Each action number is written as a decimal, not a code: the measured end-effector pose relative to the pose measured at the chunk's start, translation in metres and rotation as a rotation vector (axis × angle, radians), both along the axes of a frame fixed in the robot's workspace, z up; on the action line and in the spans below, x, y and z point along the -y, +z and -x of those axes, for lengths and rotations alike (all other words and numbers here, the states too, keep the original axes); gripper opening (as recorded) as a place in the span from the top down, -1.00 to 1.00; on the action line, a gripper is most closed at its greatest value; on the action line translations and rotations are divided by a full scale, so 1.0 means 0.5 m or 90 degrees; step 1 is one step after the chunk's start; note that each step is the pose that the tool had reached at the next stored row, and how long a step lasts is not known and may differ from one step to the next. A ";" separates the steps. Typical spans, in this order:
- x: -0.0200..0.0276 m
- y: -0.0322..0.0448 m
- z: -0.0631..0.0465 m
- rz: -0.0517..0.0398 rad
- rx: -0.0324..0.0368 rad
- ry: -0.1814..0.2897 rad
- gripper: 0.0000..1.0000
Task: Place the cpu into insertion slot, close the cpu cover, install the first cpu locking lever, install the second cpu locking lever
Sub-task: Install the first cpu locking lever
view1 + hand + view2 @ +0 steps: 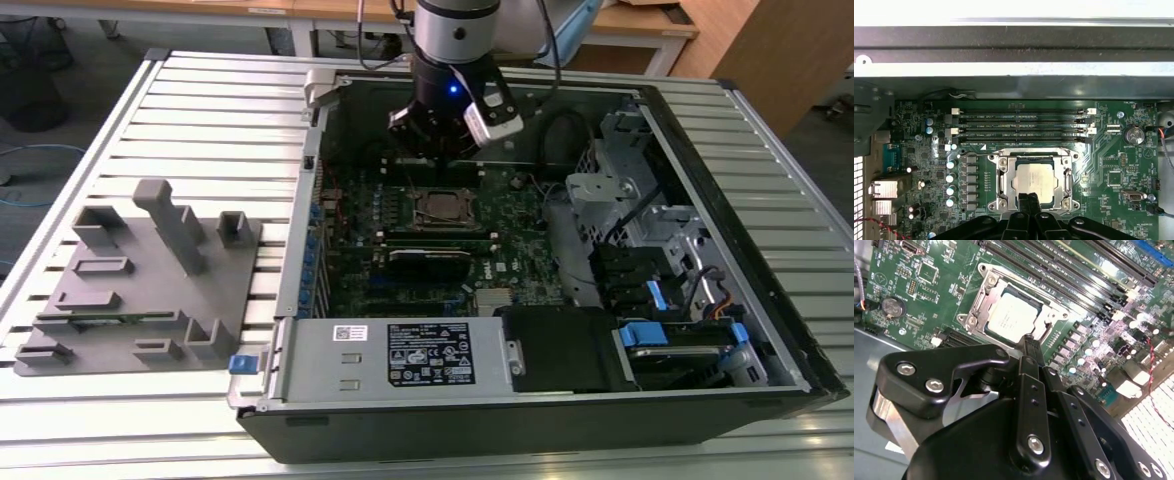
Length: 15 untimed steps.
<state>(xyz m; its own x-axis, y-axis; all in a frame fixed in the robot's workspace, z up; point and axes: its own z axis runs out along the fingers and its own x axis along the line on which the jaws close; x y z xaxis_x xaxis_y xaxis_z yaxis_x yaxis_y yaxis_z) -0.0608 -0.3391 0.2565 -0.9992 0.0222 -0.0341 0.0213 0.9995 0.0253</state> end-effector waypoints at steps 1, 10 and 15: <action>0.0000 0.000 0.000 -0.0001 0.0000 0.000 0.79; 0.0000 0.001 0.002 0.0000 0.0000 0.000 0.79; -0.0001 0.001 0.019 0.0000 0.0020 0.000 0.79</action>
